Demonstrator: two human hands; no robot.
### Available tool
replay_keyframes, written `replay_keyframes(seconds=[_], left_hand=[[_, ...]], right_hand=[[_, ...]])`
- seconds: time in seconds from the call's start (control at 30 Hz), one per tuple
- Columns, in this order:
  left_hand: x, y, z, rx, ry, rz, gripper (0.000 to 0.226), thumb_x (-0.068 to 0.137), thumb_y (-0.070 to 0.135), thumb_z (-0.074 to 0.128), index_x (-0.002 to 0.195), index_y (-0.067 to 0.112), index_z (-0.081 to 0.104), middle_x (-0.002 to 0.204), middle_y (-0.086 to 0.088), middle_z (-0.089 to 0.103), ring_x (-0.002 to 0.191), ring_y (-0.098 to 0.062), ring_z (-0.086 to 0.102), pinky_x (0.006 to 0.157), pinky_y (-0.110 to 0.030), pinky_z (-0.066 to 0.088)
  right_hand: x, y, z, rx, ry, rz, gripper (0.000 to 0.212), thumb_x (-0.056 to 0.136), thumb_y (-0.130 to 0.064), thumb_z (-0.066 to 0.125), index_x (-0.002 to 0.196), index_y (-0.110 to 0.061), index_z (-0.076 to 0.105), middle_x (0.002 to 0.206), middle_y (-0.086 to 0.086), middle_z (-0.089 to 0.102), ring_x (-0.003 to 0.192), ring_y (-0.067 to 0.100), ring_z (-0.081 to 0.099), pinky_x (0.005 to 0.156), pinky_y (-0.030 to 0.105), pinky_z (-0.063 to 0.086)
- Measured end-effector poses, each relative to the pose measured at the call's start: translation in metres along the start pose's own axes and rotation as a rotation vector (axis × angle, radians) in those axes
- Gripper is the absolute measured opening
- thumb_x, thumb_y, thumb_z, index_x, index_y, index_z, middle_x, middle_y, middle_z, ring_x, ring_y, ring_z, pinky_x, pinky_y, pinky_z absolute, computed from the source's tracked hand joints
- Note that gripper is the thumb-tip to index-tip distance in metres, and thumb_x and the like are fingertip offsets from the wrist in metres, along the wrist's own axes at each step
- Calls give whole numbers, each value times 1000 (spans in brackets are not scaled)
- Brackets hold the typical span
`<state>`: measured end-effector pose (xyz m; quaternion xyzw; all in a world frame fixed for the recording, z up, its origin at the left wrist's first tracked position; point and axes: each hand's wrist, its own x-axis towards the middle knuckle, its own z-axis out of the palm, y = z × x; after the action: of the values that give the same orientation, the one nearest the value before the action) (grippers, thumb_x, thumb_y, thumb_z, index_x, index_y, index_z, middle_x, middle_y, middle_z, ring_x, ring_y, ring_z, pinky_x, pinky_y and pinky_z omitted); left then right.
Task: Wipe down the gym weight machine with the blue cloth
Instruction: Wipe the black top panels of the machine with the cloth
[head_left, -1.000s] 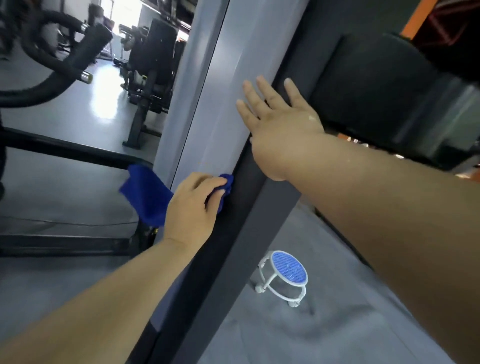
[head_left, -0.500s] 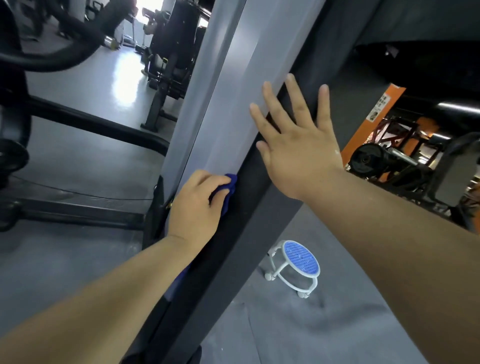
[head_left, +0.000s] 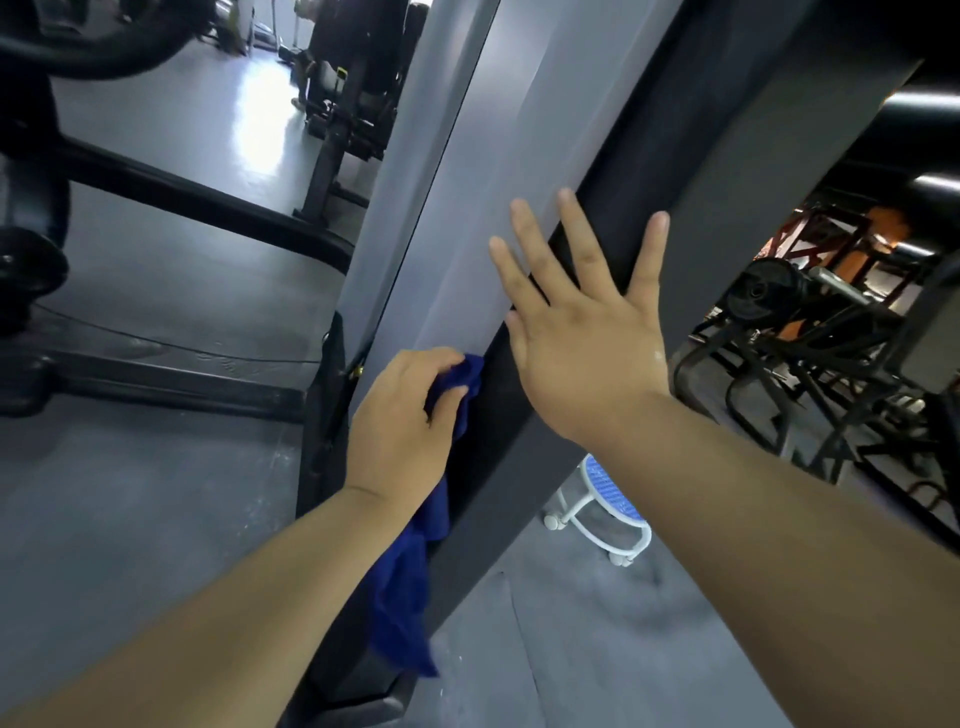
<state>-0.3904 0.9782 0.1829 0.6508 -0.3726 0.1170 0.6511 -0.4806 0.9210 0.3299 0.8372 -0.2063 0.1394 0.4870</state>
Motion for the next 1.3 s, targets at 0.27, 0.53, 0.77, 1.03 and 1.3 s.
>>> replay_keyframes(seconds=[0.27, 0.53, 0.77, 1.03, 1.3], left_hand=[[-80, -78, -3, 139, -149, -64, 13, 88, 7, 69, 100, 12, 71, 97, 3, 63, 77, -12, 58, 67, -35, 56], [-75, -78, 10, 66, -79, -25, 13, 89, 9, 67, 101, 10, 70, 101, 0, 63, 84, -13, 59, 65, -19, 46], [-108, -110, 6, 86, -145, -161, 13, 87, 4, 70, 96, 13, 72, 97, 3, 64, 79, -15, 62, 65, -26, 47], [-134, -121, 15, 71, -120, -261, 11, 91, 8, 66, 100, 13, 69, 98, 8, 60, 82, -17, 62, 68, -29, 50], [-133, -121, 24, 6, -22, -166, 11, 90, 8, 67, 100, 11, 69, 99, 3, 66, 83, -12, 61, 65, -23, 49]], right_hand=[[-22, -33, 24, 18, 6, 4, 62, 104, -35, 25, 157, -21, -4, 164, -3, -14, 148, 27, -20, 104, 65, -26], [-34, -56, 37, -22, -28, -4, 63, 103, -34, 23, 157, -18, -6, 164, 0, -14, 148, 28, -21, 100, 66, -29], [-39, -70, 45, -43, -43, -40, 64, 104, -33, 24, 157, -16, -7, 164, 3, -15, 148, 28, -19, 97, 70, -26], [-55, -94, 57, -71, -86, -127, 68, 104, -29, 25, 153, -8, -18, 162, 8, -23, 148, 25, -23, 100, 66, -29], [-60, -114, 65, -126, -137, -219, 66, 104, -30, 16, 150, -6, -24, 159, 10, -28, 146, 21, -28, 98, 61, -34]])
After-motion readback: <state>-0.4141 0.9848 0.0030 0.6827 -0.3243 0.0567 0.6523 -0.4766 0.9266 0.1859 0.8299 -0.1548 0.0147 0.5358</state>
